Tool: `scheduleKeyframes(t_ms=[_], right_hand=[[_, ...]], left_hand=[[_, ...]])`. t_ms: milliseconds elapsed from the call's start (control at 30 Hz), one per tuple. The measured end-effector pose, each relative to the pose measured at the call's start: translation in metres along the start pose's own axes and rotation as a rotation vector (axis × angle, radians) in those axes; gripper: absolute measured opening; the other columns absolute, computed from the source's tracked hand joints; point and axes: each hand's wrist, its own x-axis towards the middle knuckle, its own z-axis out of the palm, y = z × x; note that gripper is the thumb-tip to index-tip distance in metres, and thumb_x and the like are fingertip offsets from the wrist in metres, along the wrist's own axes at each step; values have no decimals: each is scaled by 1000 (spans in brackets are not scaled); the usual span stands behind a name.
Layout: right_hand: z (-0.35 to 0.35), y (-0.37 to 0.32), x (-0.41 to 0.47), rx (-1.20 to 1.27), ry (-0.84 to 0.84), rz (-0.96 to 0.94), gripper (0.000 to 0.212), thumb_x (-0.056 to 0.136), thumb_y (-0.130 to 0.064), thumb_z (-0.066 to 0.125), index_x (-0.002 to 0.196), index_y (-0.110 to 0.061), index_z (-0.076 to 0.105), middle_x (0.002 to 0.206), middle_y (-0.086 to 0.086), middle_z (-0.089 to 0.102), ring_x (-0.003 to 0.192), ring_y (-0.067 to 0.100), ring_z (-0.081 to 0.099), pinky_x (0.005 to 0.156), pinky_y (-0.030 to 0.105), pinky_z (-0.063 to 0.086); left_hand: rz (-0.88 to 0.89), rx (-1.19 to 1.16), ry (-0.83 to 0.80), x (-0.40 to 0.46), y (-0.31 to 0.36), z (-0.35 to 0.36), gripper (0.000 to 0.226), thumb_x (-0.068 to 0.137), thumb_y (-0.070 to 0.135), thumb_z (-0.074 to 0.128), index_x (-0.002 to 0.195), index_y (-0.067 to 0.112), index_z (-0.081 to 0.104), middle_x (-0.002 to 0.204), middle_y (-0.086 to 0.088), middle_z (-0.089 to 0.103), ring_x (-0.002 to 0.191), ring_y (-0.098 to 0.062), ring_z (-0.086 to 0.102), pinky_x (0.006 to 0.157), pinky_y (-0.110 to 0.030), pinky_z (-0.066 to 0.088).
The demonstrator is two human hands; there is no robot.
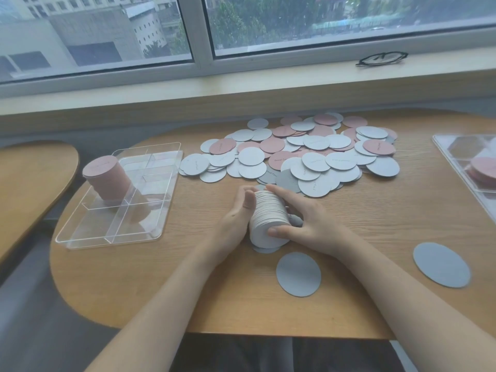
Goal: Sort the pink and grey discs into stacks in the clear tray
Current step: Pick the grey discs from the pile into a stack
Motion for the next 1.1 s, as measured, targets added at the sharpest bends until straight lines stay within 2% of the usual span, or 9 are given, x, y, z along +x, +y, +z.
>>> scheduleKeyframes(t_ms=[133,200,267,367,500,600,767,967,1100], right_hand=[[1,-2,0,-24,49,-29,84,69,-49,83,143,-32,47,131,-17,59,119,0,55,103,23,44],[3,-3,1,-34,56,-47,83,68,-51,81,141,-32,47,130,-19,57,118,2,54,103,28,45],[3,-4,1,-24,56,-53,83,68,-53,80,141,-32,47,130,-20,57,119,4,54,103,30,45],[3,-2,1,-5,61,-57,84,67,-55,80,141,-30,48,130,-19,57,122,6,53,102,31,46],[4,-1,1,30,60,-48,82,67,-53,80,141,-32,49,131,-19,56,122,4,52,98,23,46],[3,1,1,33,66,-57,80,70,-46,84,141,-31,49,130,-20,57,120,4,53,95,19,47],[3,0,1,19,71,-65,80,70,-42,85,141,-31,49,127,-21,57,117,3,54,93,19,46],[2,-1,0,26,68,-71,77,72,-38,86,140,-31,49,126,-22,57,115,2,54,92,17,46],[2,-1,0,33,63,-57,76,73,-37,86,140,-32,49,126,-20,57,113,1,54,90,11,44]], left_hand=[[11,2,-10,13,-5,-12,64,94,69,19,115,22,56,110,1,64,98,0,61,87,-17,48],[48,137,160,27,-11,-30,44,100,58,38,108,20,58,111,-2,61,99,-8,58,82,-9,42],[69,349,416,45,-21,-54,16,101,31,58,111,19,58,116,3,54,108,-13,53,84,-10,37],[63,611,575,72,-44,-89,27,94,15,59,121,15,58,129,-3,48,128,-24,43,100,-25,33],[-58,782,481,96,-55,-109,53,98,22,58,147,13,41,161,-9,26,149,-29,21,120,-38,21],[-161,770,390,112,-54,-114,66,99,30,56,156,13,29,167,-10,14,154,-26,12,124,-39,14],[-204,859,363,120,-51,-120,61,99,42,55,151,14,39,156,-10,35,147,-30,26,117,-44,30],[-48,1001,417,99,-48,-112,39,103,38,49,133,15,57,141,-12,51,143,-30,35,100,-45,43],[64,930,465,76,-45,-111,31,104,21,46,129,19,64,125,-9,66,114,-33,58,86,-41,46]])
